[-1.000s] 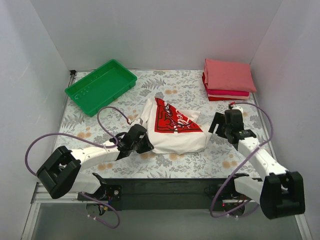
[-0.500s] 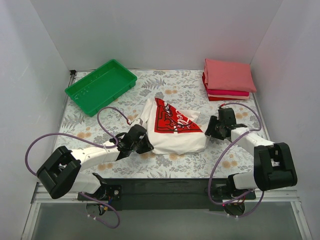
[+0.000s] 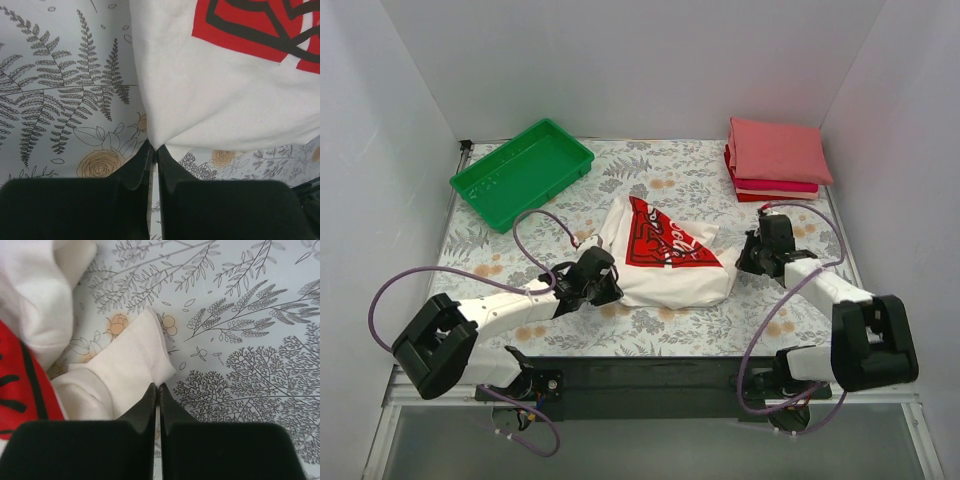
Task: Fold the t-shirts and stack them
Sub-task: Flatten the tshirt out
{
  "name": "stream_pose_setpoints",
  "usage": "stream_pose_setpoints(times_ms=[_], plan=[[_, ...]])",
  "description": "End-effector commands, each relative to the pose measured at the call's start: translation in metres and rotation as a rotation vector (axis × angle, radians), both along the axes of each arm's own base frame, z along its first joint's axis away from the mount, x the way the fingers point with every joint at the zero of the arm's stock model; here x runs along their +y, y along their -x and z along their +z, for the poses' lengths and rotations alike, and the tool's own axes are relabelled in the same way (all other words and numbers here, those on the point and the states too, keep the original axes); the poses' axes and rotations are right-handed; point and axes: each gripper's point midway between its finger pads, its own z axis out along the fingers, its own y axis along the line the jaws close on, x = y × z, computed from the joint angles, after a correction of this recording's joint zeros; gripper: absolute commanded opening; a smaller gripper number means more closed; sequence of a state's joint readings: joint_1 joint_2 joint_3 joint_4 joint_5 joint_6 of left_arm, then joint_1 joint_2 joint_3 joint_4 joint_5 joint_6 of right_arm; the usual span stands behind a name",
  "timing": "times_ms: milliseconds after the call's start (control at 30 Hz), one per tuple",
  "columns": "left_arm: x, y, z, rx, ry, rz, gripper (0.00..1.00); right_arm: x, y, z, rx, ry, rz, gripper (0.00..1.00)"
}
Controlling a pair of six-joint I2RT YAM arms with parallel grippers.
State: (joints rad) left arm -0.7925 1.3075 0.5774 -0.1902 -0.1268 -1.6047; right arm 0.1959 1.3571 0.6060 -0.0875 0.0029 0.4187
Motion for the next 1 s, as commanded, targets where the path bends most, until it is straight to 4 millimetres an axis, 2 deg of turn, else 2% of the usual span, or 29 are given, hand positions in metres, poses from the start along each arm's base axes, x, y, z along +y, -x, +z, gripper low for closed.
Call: stream_pose_setpoints(times_ms=[0,33,67,100,133,167,200,267,300,367,400,433,500,533,600,633,700,733,767,800,833,867,900,967], plan=[[0.001,-0.027,0.050,-0.138,0.007,0.069,0.00,-0.009,-0.015,0.064,-0.224,0.024,-0.016,0.01],[0.006,-0.030,0.058,-0.153,-0.012,0.086,0.00,-0.011,-0.016,0.077,-0.265,0.027,-0.020,0.01],[0.004,-0.040,0.078,-0.193,-0.004,0.110,0.00,-0.015,-0.018,0.093,-0.306,0.039,-0.035,0.01],[0.009,-0.048,0.096,-0.243,-0.015,0.144,0.00,-0.018,-0.017,0.120,-0.388,0.037,-0.043,0.01],[0.013,-0.050,0.105,-0.258,-0.031,0.154,0.00,-0.019,-0.016,0.135,-0.424,0.038,-0.046,0.01],[0.011,-0.059,0.133,-0.308,-0.005,0.172,0.00,-0.024,-0.016,0.150,-0.463,0.051,-0.066,0.01],[0.013,-0.062,0.149,-0.342,0.005,0.185,0.00,-0.028,-0.013,0.179,-0.529,0.053,-0.077,0.01],[0.018,-0.068,0.180,-0.408,0.019,0.207,0.00,-0.034,-0.009,0.213,-0.606,0.064,-0.099,0.01],[0.019,-0.070,0.211,-0.466,0.057,0.217,0.00,-0.038,-0.003,0.246,-0.683,0.067,-0.104,0.01],[0.024,-0.075,0.245,-0.541,0.085,0.240,0.00,-0.046,0.003,0.276,-0.753,0.084,-0.127,0.01],[0.026,-0.075,0.280,-0.603,0.131,0.253,0.00,-0.049,0.010,0.307,-0.821,0.089,-0.133,0.01],[0.028,-0.075,0.295,-0.642,0.130,0.240,0.00,-0.051,0.014,0.320,-0.846,0.096,-0.136,0.01],[0.031,-0.072,0.326,-0.696,0.163,0.235,0.00,-0.056,0.023,0.349,-0.905,0.097,-0.149,0.01],[0.034,-0.068,0.352,-0.741,0.205,0.232,0.00,-0.058,0.030,0.373,-0.952,0.090,-0.159,0.01],[0.034,-0.061,0.382,-0.816,0.233,0.185,0.00,-0.060,0.040,0.396,-1.007,0.081,-0.167,0.01],[0.036,-0.054,0.408,-0.864,0.269,0.161,0.00,-0.061,0.049,0.422,-1.066,0.071,-0.162,0.01],[0.030,-0.042,0.431,-0.925,0.292,0.062,0.00,-0.054,0.058,0.445,-1.115,0.050,-0.114,0.01],[0.031,-0.034,0.454,-0.965,0.327,0.038,0.00,-0.051,0.063,0.457,-1.143,0.044,-0.094,0.01],[0.029,-0.021,0.476,-1.015,0.357,-0.032,0.00,-0.046,0.073,0.479,-1.188,0.030,-0.053,0.01],[0.025,-0.018,0.476,-1.022,0.357,-0.069,0.00,-0.043,0.079,0.489,-1.212,0.025,-0.033,0.01],[0.028,-0.010,0.493,-1.057,0.380,-0.079,0.00,-0.041,0.091,0.511,-1.262,0.010,-0.010,0.01],[0.030,-0.006,0.501,-1.074,0.391,-0.088,0.00,-0.041,0.089,0.509,-1.255,0.016,-0.007,0.01],[0.033,-0.003,0.509,-1.097,0.393,-0.095,0.00,-0.040,0.098,0.524,-1.288,0.013,0.003,0.01],[0.040,0.003,0.527,-1.135,0.408,-0.085,0.00,-0.042,0.105,0.540,-1.323,0.018,0.003,0.01]])
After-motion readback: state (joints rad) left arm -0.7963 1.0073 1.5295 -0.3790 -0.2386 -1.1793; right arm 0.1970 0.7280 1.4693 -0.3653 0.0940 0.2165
